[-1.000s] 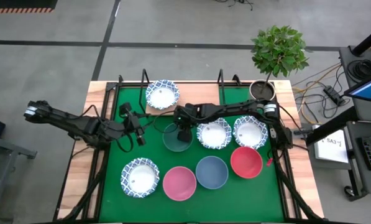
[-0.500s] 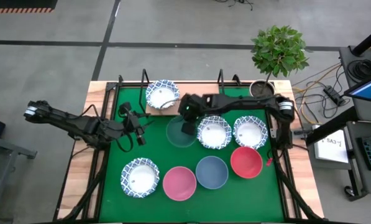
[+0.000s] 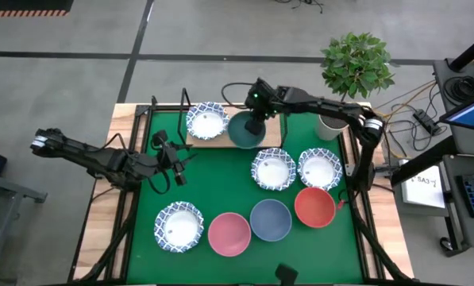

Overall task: Place and stack bowls onto a shelf
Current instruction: Put the green bowl on the shelf, then stack the white patterned bowl on top of the white patterned bowl on the shelf

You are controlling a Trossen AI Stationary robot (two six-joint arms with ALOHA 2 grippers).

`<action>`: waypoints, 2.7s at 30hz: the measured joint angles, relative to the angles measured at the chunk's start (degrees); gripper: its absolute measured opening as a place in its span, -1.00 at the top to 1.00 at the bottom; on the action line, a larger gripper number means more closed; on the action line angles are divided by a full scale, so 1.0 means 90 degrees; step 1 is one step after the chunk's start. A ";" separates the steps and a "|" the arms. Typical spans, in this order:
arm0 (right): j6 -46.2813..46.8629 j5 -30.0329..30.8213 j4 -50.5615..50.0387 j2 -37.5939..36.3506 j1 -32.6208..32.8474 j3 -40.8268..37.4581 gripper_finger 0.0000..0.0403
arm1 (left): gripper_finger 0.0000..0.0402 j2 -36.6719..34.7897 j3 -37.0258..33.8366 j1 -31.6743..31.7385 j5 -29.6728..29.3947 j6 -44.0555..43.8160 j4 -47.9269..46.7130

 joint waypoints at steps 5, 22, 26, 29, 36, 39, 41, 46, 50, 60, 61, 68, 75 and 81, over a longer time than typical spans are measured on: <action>-0.0103 -0.0022 0.0049 0.0216 -0.0322 0.0000 0.96 | 0.35 0.0000 0.0000 0.0000 0.0000 0.0044 0.0001; -0.0256 0.0487 0.0123 0.0340 -0.0509 0.0000 0.45 | 0.36 0.0000 0.0000 0.0000 0.0000 0.0086 0.0069; -0.0257 0.0478 -0.0148 0.0061 -0.0420 0.0000 0.30 | 0.35 0.0000 0.0000 0.0000 0.0002 -0.0077 0.0155; -0.0265 0.0381 -0.0583 -0.0209 -0.0202 0.0000 0.24 | 0.35 0.0000 0.0000 0.0000 0.0013 -0.0558 0.0161; -0.0500 0.0099 -0.0893 -0.1233 0.0755 -0.0283 0.24 | 0.36 0.0354 -0.0005 -0.0020 0.1108 -0.2343 0.0382; -0.0503 0.0098 -0.0650 -0.1838 0.1293 -0.0757 0.27 | 0.36 0.0741 0.0127 -0.0067 0.1478 -0.2845 0.0597; -0.0455 0.0097 -0.0265 -0.2321 0.1671 -0.1261 0.28 | 0.36 0.1063 0.0366 -0.0120 0.1794 -0.3094 0.0523; -0.0161 0.0095 0.1065 -0.3529 0.2596 -0.2926 0.31 | 0.36 0.2018 0.1387 -0.0229 0.2624 -0.3741 -0.0424; 0.0171 0.0094 0.2052 -0.4361 0.3288 -0.4246 0.30 | 0.36 0.2942 0.2434 -0.0306 0.3041 -0.4465 -0.1955; 0.0657 0.0150 0.3884 -0.5851 0.4182 -0.6366 0.34 | 0.36 0.5298 0.4713 -0.0605 0.5550 -0.5411 -0.5250; 0.0626 0.0148 0.4074 -0.5940 0.4203 -0.6500 0.34 | 0.36 0.5492 0.4897 -0.0649 0.5766 -0.5442 -0.5491; 0.0269 0.0152 0.4476 -0.6405 0.4204 -0.6795 0.35 | 0.30 0.6303 0.5846 -0.1293 0.6282 -0.5479 -0.6213; 0.0298 -0.0369 0.4018 -0.6653 0.4207 -0.6785 0.37 | 0.11 0.6519 0.5799 -0.1657 0.5922 -0.6311 -0.6216; 0.0264 -0.0458 0.4070 -0.6650 0.4219 -0.6793 0.37 | 0.01 0.6635 0.5633 -0.2135 0.5774 -0.6832 -0.6202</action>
